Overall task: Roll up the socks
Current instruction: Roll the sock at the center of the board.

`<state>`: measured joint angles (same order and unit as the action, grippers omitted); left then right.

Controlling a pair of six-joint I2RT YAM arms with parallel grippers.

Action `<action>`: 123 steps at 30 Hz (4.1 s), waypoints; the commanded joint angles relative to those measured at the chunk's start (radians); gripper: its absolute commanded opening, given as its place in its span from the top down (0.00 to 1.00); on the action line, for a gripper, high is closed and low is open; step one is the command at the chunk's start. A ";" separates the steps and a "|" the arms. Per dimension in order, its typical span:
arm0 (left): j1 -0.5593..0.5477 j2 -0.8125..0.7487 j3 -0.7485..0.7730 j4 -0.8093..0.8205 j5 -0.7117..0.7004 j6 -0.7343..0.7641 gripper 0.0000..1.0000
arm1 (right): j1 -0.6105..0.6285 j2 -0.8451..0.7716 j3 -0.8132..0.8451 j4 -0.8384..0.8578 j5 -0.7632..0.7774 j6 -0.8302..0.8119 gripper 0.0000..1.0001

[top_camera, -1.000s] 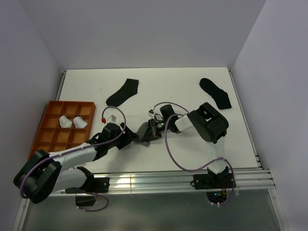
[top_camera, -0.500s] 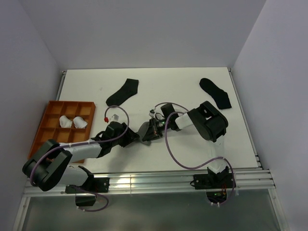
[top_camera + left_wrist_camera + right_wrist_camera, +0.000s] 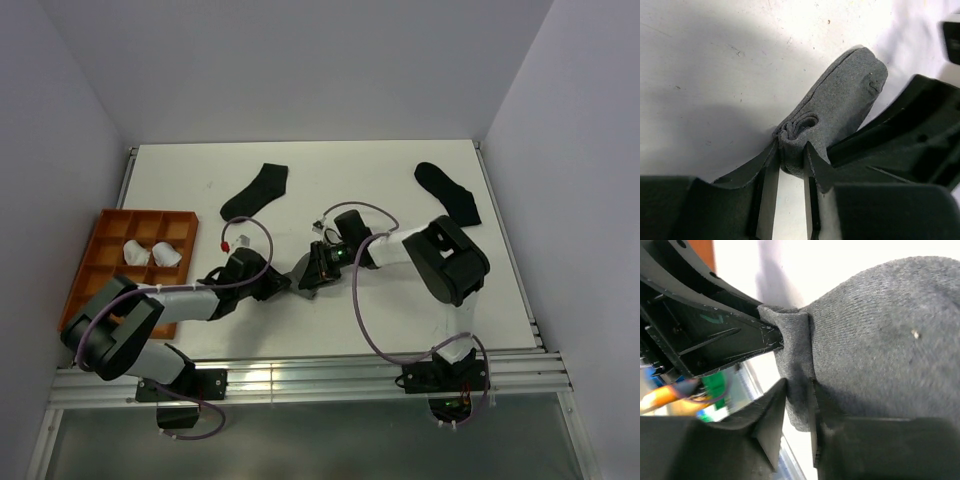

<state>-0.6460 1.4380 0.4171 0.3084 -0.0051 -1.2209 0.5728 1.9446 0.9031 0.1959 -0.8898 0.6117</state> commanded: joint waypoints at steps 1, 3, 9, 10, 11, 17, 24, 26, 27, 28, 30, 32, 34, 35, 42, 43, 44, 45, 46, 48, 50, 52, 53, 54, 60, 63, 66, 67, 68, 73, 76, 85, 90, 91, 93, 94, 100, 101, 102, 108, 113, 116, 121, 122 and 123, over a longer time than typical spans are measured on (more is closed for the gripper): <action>-0.004 0.021 0.017 -0.201 -0.050 0.027 0.72 | 0.038 -0.116 -0.024 -0.099 0.204 -0.127 0.66; -0.004 0.010 0.037 -0.265 -0.056 0.032 0.73 | 0.061 -0.162 -0.032 -0.113 0.302 -0.173 0.63; -0.004 -0.004 0.166 -0.451 -0.059 0.118 0.74 | 0.185 -0.337 -0.078 -0.116 0.648 -0.271 0.55; -0.003 0.010 0.204 -0.506 -0.059 0.127 0.73 | 0.205 -0.375 -0.084 -0.109 0.691 -0.282 0.53; -0.004 0.018 0.222 -0.526 -0.053 0.136 0.73 | 0.252 -0.389 -0.089 -0.105 0.744 -0.306 0.52; -0.004 0.058 0.324 -0.658 -0.047 0.172 0.74 | 0.418 -0.431 -0.099 -0.066 1.026 -0.392 0.49; -0.003 0.094 0.403 -0.736 -0.029 0.215 0.73 | 0.587 -0.326 -0.055 -0.053 1.252 -0.475 0.49; -0.003 0.104 0.411 -0.743 -0.018 0.219 0.73 | 0.613 -0.286 -0.037 -0.056 1.316 -0.494 0.49; -0.003 0.107 0.414 -0.744 -0.018 0.222 0.73 | 0.625 -0.276 -0.030 -0.056 1.327 -0.500 0.49; -0.003 0.116 0.419 -0.749 -0.010 0.224 0.73 | 0.642 -0.251 -0.024 -0.058 1.335 -0.507 0.49; -0.003 0.128 0.428 -0.756 -0.010 0.230 0.73 | 0.653 -0.224 -0.003 -0.064 1.379 -0.515 0.49; -0.003 0.136 0.433 -0.762 -0.010 0.233 0.73 | 0.673 -0.184 0.013 -0.072 1.410 -0.530 0.51; -0.003 0.142 0.442 -0.772 -0.010 0.236 0.72 | 0.682 -0.158 0.014 -0.066 1.448 -0.543 0.57; -0.003 0.142 0.443 -0.776 -0.016 0.236 0.72 | 0.693 -0.151 0.010 -0.061 1.457 -0.546 0.59; 0.003 0.115 0.437 -0.767 -0.004 0.225 0.65 | 0.699 -0.095 0.016 -0.079 1.488 -0.526 0.91; 0.006 0.105 0.430 -0.761 -0.007 0.222 0.60 | 0.697 -0.105 0.010 -0.076 1.477 -0.514 0.95; 0.011 0.093 0.421 -0.741 -0.009 0.219 0.57 | 0.693 -0.117 -0.003 -0.073 1.439 -0.504 0.98; 0.025 0.064 0.396 -0.724 -0.004 0.218 0.54 | 0.681 -0.151 -0.012 -0.063 1.418 -0.491 1.00; 0.035 0.047 0.382 -0.709 -0.004 0.215 0.49 | 0.673 -0.170 -0.023 -0.058 1.387 -0.481 1.00; 0.069 0.009 0.355 -0.669 0.023 0.212 0.42 | 0.639 -0.222 -0.055 -0.050 1.283 -0.451 1.00; 0.094 -0.026 0.336 -0.645 0.021 0.212 0.35 | 0.596 -0.269 -0.082 -0.038 1.170 -0.422 1.00; 0.103 -0.051 0.324 -0.625 0.019 0.205 0.31 | 0.564 -0.297 -0.101 -0.027 1.091 -0.402 1.00; 0.112 -0.065 0.315 -0.612 0.017 0.196 0.30 | 0.547 -0.311 -0.125 -0.013 1.042 -0.391 1.00; 0.115 -0.097 0.298 -0.588 0.016 0.190 0.30 | 0.527 -0.331 -0.135 0.005 0.948 -0.362 1.00; 0.144 -0.241 0.214 -0.528 0.010 0.161 0.28 | 0.343 -0.322 -0.178 0.083 0.588 -0.271 1.00; 0.144 -0.304 0.166 -0.465 0.016 0.172 0.28 | 0.265 -0.264 -0.190 0.151 0.418 -0.207 1.00; 0.141 -0.335 0.112 -0.391 0.071 0.182 0.26 | 0.199 -0.187 -0.213 0.261 0.260 -0.113 1.00; 0.140 -0.340 0.101 -0.379 0.077 0.182 0.25 | 0.182 -0.167 -0.228 0.334 0.220 -0.054 1.00; 0.129 -0.341 0.089 -0.364 0.079 0.181 0.24 | 0.165 -0.147 -0.236 0.373 0.162 -0.023 1.00; 0.103 -0.318 0.039 -0.318 0.102 0.153 0.22 | 0.092 -0.043 -0.262 0.542 0.075 0.129 1.00; 0.088 -0.283 0.015 -0.246 0.117 0.130 0.24 | 0.076 -0.001 -0.254 0.550 0.055 0.157 1.00; 0.062 -0.148 0.029 -0.178 0.113 0.109 0.30 | 0.047 0.089 -0.254 0.573 0.028 0.221 1.00; 0.059 -0.108 0.032 -0.172 0.096 0.104 0.32 | 0.019 0.126 -0.256 0.563 0.028 0.240 1.00; 0.060 -0.105 0.031 -0.169 0.094 0.103 0.32 | 0.015 0.132 -0.257 0.566 0.025 0.244 1.00; 0.060 -0.090 0.031 -0.170 0.093 0.103 0.34 | 0.007 0.143 -0.254 0.565 0.019 0.249 1.00; 0.059 -0.087 0.031 -0.169 0.091 0.101 0.35 | 0.007 0.149 -0.251 0.559 0.018 0.252 1.00; 0.057 -0.033 0.038 -0.173 0.082 0.106 0.44 | -0.007 0.181 -0.239 0.540 0.011 0.258 1.00; 0.057 -0.010 0.045 -0.172 0.085 0.110 0.46 | -0.010 0.186 -0.240 0.545 0.006 0.264 1.00; 0.057 0.004 0.049 -0.173 0.086 0.112 0.49 | -0.008 0.188 -0.245 0.556 0.006 0.267 1.00; 0.054 0.082 0.084 -0.219 0.077 0.123 0.64 | -0.011 0.142 -0.228 0.458 0.035 0.195 0.97; 0.045 0.102 0.147 -0.371 0.042 0.136 0.71 | 0.002 0.016 -0.230 0.357 0.123 0.090 0.77; 0.031 0.091 0.196 -0.490 0.010 0.144 0.75 | 0.033 -0.088 -0.227 0.260 0.230 0.007 0.66; 0.002 0.094 0.313 -0.669 -0.059 0.176 0.75 | 0.137 -0.289 -0.218 0.099 0.489 -0.122 0.55; -0.001 0.099 0.327 -0.689 -0.065 0.181 0.75 | 0.159 -0.312 -0.211 0.074 0.540 -0.159 0.53; -0.003 0.101 0.339 -0.721 -0.071 0.187 0.75 | 0.180 -0.335 -0.207 0.036 0.660 -0.176 0.52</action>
<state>-0.6373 1.5146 0.7166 -0.1871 0.0021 -1.0916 0.7002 1.6993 0.6861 0.3744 -0.5293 0.5774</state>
